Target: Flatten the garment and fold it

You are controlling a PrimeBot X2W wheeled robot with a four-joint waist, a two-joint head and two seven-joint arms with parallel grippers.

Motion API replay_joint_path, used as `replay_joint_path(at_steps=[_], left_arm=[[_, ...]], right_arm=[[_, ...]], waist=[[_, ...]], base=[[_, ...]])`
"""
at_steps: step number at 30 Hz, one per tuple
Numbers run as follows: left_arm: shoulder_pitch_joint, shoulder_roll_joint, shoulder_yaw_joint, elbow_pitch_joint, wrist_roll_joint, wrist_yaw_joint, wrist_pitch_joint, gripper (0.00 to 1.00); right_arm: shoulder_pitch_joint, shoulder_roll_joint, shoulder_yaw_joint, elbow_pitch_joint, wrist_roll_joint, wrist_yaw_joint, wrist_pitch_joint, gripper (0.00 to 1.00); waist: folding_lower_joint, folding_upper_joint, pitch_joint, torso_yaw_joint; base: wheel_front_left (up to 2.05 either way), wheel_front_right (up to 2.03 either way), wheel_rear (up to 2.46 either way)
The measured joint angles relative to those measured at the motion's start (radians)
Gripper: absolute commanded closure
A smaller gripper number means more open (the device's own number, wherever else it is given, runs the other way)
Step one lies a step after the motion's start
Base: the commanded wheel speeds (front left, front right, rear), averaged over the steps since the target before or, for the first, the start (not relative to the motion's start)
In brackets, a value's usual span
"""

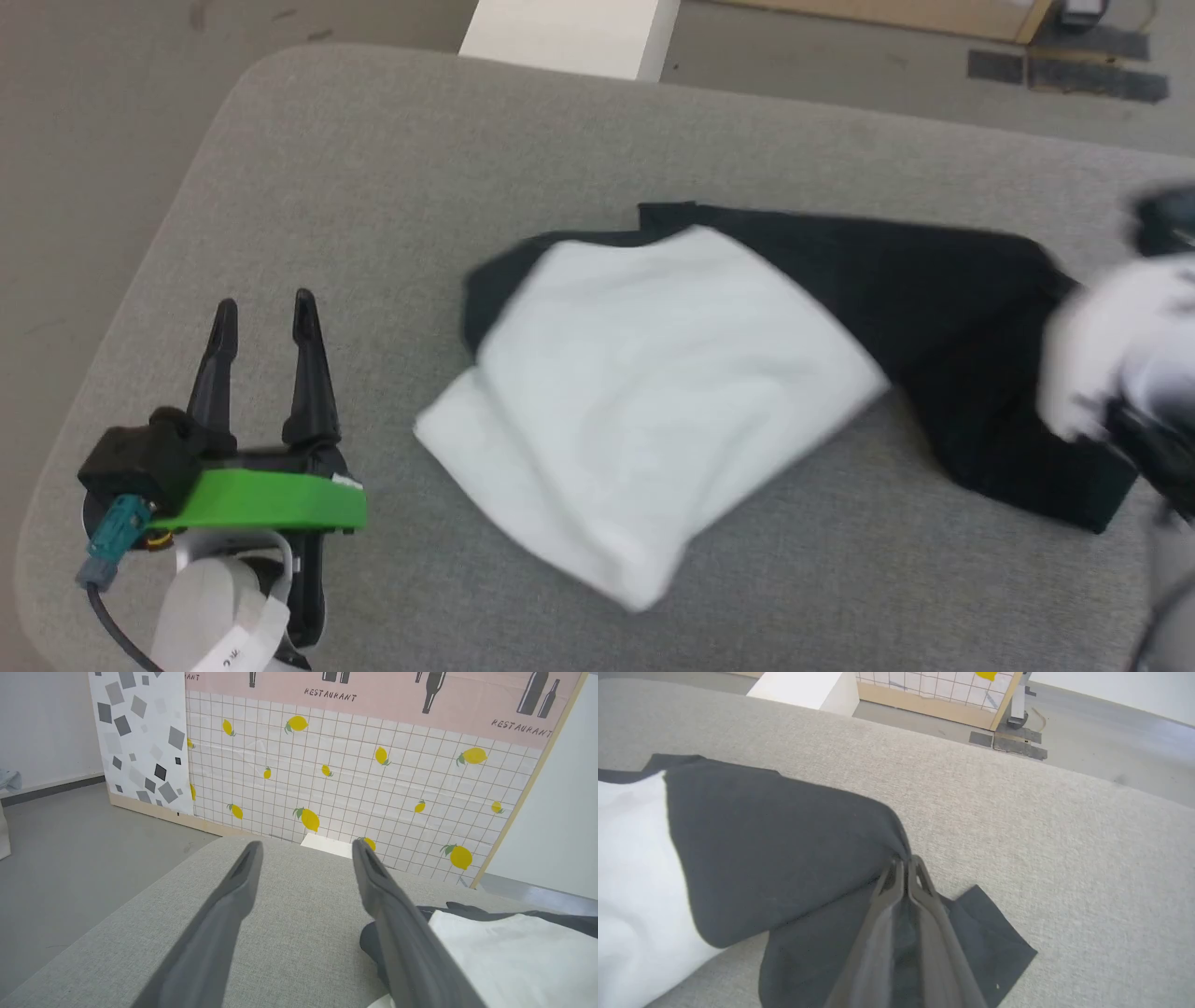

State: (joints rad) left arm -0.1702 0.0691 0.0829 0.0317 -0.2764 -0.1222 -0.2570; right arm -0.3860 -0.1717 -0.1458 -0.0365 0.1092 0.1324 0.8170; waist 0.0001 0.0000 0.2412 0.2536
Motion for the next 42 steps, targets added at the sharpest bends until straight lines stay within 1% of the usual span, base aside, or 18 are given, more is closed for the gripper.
replay_joint_path(at_steps=[4, 6, 9, 11, 12, 13, 15, 17, 20, 22, 23, 26, 31, 35, 37, 39, 42], left_arm=[[0.019, -0.001, -0.002, 0.001, 0.003, 0.0, 0.0, 0.0], [0.025, -0.001, -0.004, 0.004, 0.004, 0.0, 0.0, 0.0], [0.031, 0.0, -0.007, 0.012, 0.004, -0.001, 0.0, 0.0], [0.038, 0.002, -0.01, 0.02, 0.004, -0.001, 0.0, 0.0], [0.041, 0.003, -0.012, 0.024, 0.004, -0.001, 0.0, 0.0], [0.045, 0.006, -0.016, 0.032, 0.003, -0.001, 0.0, 0.0], [0.048, 0.015, -0.034, 0.047, 0.001, -0.001, 0.002, 0.0], [0.043, 0.023, -0.056, 0.057, -0.01, -0.001, 0.026, 0.0], [-0.011, 0.033, -0.103, 0.069, -0.026, -0.001, 0.093, 0.0], [-0.094, 0.044, -0.151, 0.092, -0.04, -0.001, 0.176, 0.0], [-0.131, 0.047, -0.171, 0.107, -0.056, -0.001, 0.217, 0.0], [-0.269, 0.071, -0.275, 0.166, -0.102, -0.002, 0.383, 0.0], [-0.493, 0.135, -0.487, 0.255, -0.254, -0.005, 0.714, 0.0], [-0.626, 0.184, -0.577, 0.319, -0.374, -0.005, 0.939, 0.0], [-0.668, 0.206, -0.61, 0.345, -0.403, -0.005, 1.018, 0.0], [-0.699, 0.227, -0.642, 0.365, -0.417, -0.005, 1.074, 0.0], [-0.729, 0.244, -0.673, 0.38, -0.428, -0.005, 1.088, 0.0]], right_arm=[[0.162, 0.064, -0.219, -0.091, -0.056, 0.0, 0.024, 1.0], [0.233, 0.089, -0.295, -0.107, -0.067, 0.0, 0.052, 1.0], [0.32, 0.111, -0.349, -0.104, -0.072, 0.0, 0.092, 1.0], [0.34, 0.121, -0.353, -0.096, -0.065, 0.0, 0.077, 1.0], [0.339, 0.122, -0.349, -0.097, -0.055, 0.0, 0.049, 0.18], [0.332, 0.121, -0.335, -0.093, -0.035, 0.0, 0.013, 0.0], [0.313, 0.122, -0.314, -0.076, 0.019, 0.0, -0.071, 0.0], [0.291, 0.122, -0.305, -0.069, 0.045, 0.0, -0.151, 0.0], [0.267, 0.121, -0.308, -0.063, 0.061, 0.0, -0.246, 0.0], [0.255, 0.122, -0.301, -0.058, 0.062, 0.0, -0.288, 0.0], [0.249, 0.121, -0.293, -0.056, 0.062, 0.0, -0.3, 0.0], [0.228, 0.122, -0.259, -0.048, 0.067, 0.0, -0.317, 0.0], [0.213, 0.122, -0.221, -0.052, 0.07, 0.0, -0.327, 0.0], [0.212, 0.122, -0.194, -0.053, 0.073, 0.0, -0.329, 0.0], [0.211, 0.122, -0.186, -0.053, 0.074, 0.0, -0.329, 0.0], [0.211, 0.122, -0.182, -0.054, 0.075, 0.0, -0.331, 0.0], [0.211, 0.122, -0.179, -0.063, 0.075, 0.0, -0.333, 0.0]], waist=[[0.0, 0.0, -0.027, -0.02], [-0.0001, 0.0, -0.036, -0.03], [-0.0001, 0.0, -0.049, -0.045], [-0.0001, 0.0, -0.055, -0.057], [-0.0001, 0.0, -0.057, -0.063], [0.0, 0.0, -0.06, -0.069], [-0.0001, 0.0, -0.067, -0.081], [0.0, 0.0, -0.075, -0.089], [-0.0001, 0.0, -0.086, -0.097], [-0.0001, 0.0, -0.088, -0.105], [-0.0001, 0.0, -0.087, -0.108], [0.0, 0.0, -0.076, -0.121], [-0.0001, 0.0, -0.036, -0.143], [0.0, 0.0, 0.003, -0.167], [0.0, 0.0, 0.022, -0.18], [0.0, 0.0, 0.042, -0.194], [0.0, 0.0, 0.072, -0.211]], base=[[0.0, 0.0, 0.0], [0.0, 0.0, 0.0], [0.0, 0.0, 0.0], [0.0, 0.0, 0.0], [0.0, 0.0, 0.0], [0.0, 0.0, 0.0], [0.0, 0.0, 0.0], [0.0, 0.0, 0.0], [0.0, 0.0, 0.0], [0.0, 0.0, 0.0], [0.0, 0.0, 0.0], [0.0, 0.0, 0.0], [0.0, 0.0, 0.0], [0.0, 0.0, 0.0], [0.0, 0.0, 0.0], [0.0, 0.0, 0.0], [0.0, 0.0, 0.0]])
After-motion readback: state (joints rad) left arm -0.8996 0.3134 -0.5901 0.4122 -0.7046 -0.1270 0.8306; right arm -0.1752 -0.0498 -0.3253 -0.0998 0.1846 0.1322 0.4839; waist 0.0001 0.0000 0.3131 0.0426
